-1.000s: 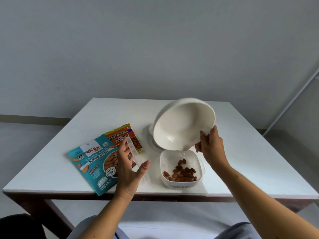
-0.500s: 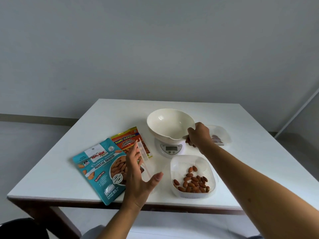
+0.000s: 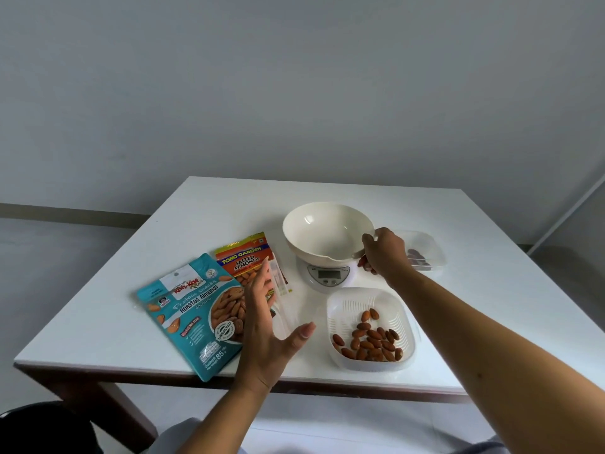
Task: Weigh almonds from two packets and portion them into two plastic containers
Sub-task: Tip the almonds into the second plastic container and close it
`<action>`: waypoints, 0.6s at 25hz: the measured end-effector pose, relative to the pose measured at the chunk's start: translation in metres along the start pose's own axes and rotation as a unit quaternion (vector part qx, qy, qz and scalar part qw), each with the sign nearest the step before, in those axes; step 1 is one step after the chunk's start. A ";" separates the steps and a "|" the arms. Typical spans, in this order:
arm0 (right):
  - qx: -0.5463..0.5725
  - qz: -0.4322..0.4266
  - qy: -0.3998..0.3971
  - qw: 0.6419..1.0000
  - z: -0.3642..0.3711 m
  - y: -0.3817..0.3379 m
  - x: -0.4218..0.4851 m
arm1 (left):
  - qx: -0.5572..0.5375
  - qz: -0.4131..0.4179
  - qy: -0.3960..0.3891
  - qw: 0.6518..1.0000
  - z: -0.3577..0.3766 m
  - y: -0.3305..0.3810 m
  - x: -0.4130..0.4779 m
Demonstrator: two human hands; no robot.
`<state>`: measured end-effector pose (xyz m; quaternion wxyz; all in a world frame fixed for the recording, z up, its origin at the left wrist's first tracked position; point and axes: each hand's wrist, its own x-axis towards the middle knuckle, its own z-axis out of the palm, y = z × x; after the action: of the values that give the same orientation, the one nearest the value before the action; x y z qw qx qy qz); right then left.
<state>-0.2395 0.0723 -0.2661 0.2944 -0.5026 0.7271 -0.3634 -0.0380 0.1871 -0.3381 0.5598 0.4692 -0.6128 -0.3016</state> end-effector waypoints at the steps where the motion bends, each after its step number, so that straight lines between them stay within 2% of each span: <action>1: 0.001 -0.007 0.006 1.000 -0.002 0.001 -0.003 | -0.005 -0.001 0.001 1.000 0.000 0.000 0.000; 7: -0.040 -0.150 0.106 0.982 -0.026 0.035 -0.047 | -0.018 0.003 -0.029 0.999 0.001 0.001 0.002; 9: -0.041 -0.156 0.128 0.979 -0.035 0.059 -0.061 | 0.027 0.022 -0.069 0.997 0.003 0.009 0.007; 12: -0.007 -0.105 0.087 0.991 -0.036 0.092 -0.083 | 0.141 0.072 -0.175 0.972 0.016 0.028 0.014; 15: 0.077 -0.077 0.019 0.994 -0.035 0.111 -0.100 | 0.269 0.081 -0.256 0.925 0.038 0.045 0.023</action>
<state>-0.2928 0.2012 -0.3317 0.2896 -0.5258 0.6618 -0.4491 -0.0841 0.1768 -0.2963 0.2593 0.4578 -0.8292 -0.1889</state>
